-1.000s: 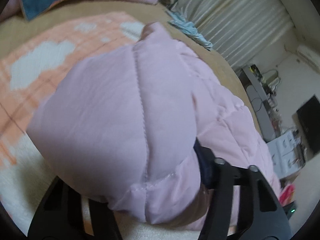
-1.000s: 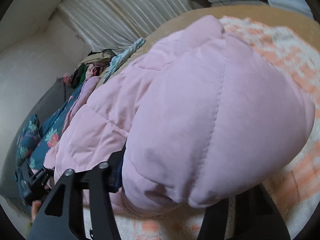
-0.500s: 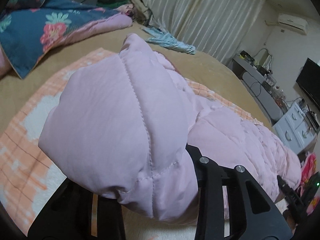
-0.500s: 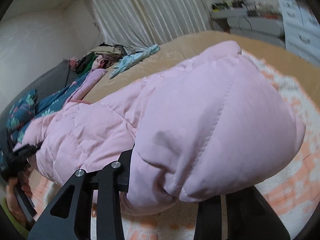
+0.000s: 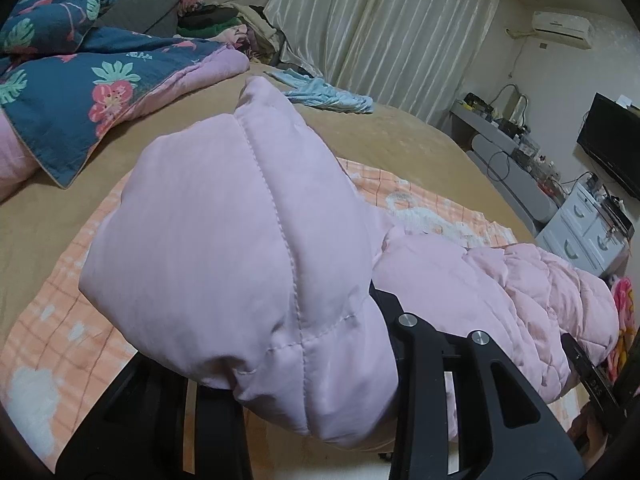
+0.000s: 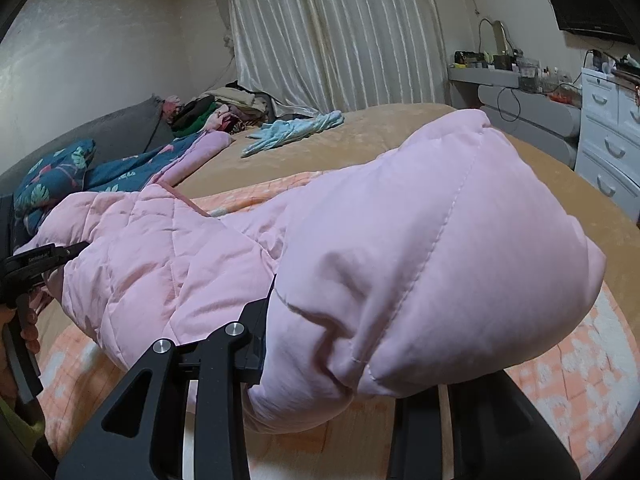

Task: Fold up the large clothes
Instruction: 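Fold the lifted jacket half over the rest with both tools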

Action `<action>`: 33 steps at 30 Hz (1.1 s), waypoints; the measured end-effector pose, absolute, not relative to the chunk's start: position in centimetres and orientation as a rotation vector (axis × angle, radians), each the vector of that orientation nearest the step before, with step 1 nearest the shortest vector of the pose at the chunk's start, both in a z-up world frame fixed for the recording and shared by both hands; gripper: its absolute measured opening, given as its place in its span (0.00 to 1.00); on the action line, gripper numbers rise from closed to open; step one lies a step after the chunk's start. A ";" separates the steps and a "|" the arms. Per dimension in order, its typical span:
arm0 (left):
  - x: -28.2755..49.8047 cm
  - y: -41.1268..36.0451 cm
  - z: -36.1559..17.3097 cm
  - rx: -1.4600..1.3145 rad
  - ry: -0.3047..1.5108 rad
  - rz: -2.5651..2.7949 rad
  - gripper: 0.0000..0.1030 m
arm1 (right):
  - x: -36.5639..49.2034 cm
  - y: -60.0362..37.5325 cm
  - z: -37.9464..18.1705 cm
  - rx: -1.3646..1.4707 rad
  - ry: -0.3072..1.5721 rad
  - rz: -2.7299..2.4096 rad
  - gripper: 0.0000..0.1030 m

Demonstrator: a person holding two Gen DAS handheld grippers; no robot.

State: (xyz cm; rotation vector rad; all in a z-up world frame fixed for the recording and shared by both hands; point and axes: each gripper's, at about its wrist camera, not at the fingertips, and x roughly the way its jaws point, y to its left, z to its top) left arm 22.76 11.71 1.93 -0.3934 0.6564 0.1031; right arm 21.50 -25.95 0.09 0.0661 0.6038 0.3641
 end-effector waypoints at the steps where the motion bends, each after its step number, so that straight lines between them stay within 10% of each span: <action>1: 22.4 11.8 1.9 -0.393 0.659 0.103 0.26 | 21.1 -25.9 0.1 0.064 0.604 0.365 0.30; 33: 15.5 12.7 0.7 -0.393 0.720 0.114 0.27 | 14.3 -27.3 -0.5 0.136 0.698 0.343 0.31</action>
